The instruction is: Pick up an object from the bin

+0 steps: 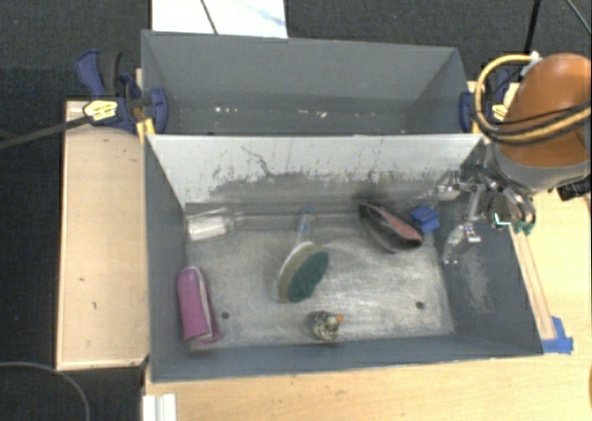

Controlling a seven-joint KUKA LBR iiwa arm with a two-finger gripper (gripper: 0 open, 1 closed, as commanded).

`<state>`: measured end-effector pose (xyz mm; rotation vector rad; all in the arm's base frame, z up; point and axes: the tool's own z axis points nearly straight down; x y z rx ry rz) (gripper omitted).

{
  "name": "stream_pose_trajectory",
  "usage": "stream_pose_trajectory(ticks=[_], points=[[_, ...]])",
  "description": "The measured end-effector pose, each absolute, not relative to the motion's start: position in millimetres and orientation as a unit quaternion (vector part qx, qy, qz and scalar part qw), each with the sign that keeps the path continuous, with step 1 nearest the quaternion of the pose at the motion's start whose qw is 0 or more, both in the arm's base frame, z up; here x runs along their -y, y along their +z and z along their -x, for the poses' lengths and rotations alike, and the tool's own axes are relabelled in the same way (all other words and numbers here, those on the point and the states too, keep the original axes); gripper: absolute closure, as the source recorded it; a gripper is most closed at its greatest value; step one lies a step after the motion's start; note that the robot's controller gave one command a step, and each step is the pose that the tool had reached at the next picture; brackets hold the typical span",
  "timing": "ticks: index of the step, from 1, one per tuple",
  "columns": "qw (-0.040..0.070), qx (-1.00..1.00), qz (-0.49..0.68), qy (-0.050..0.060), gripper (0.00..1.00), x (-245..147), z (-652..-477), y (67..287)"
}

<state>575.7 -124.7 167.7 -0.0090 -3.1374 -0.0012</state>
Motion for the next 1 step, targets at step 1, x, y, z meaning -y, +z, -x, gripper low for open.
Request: stream_pose_trajectory(ticks=[1], points=[[0.001, 1.0, -0.03, -0.001, 0.0, 119.4, -592.1, 84.8]])
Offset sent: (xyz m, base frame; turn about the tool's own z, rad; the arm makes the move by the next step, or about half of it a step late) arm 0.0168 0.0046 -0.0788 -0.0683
